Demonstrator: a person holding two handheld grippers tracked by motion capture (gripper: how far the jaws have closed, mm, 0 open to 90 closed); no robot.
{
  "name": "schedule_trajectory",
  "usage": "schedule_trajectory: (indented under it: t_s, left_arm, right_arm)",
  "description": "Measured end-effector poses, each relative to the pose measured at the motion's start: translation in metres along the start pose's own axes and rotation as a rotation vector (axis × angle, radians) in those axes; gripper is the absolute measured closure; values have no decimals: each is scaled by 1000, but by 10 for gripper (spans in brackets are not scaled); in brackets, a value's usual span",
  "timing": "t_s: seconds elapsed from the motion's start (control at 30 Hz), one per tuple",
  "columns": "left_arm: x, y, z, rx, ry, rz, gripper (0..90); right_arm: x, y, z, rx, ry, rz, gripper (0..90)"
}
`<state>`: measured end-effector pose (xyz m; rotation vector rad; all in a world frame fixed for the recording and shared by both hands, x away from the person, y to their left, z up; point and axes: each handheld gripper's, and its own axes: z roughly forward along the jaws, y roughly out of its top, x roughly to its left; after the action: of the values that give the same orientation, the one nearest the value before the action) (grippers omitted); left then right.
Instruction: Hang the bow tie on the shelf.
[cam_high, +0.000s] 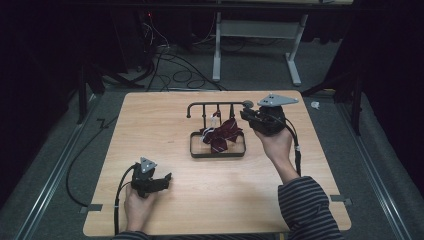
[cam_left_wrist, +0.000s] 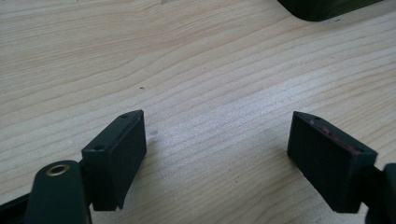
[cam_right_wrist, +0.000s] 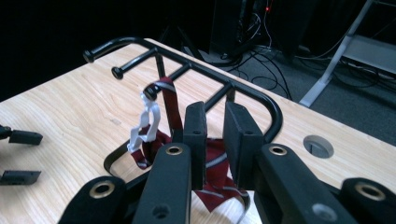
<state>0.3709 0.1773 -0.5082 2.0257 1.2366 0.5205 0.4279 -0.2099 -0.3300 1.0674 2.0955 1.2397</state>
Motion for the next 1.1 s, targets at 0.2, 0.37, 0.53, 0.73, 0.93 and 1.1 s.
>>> schedule_trajectory:
  t_s: [0.2, 0.37, 0.53, 0.73, 0.93, 1.1]
  left_arm:
    - [0, 0, 0, 0, 0, 0, 202]
    - [0, 0, 0, 0, 0, 0, 202]
    - [0, 0, 0, 0, 0, 0, 202]
    - [0, 0, 0, 0, 0, 0, 202]
    - [0, 0, 0, 0, 0, 0, 202]
    - [0, 0, 0, 0, 0, 0, 202]
  right_arm:
    - [-6, -9, -10, 1, 6, 14, 788]
    - [-10, -17, -20, -2, 6, 24, 782]
    - [-13, -24, -27, -2, 3, 41, 773]
    - [-17, -33, -36, -8, 2, 49, 765]
    - [-20, -41, -45, -16, -2, 64, 760]
    - [-23, -47, -51, -19, -7, 76, 759]
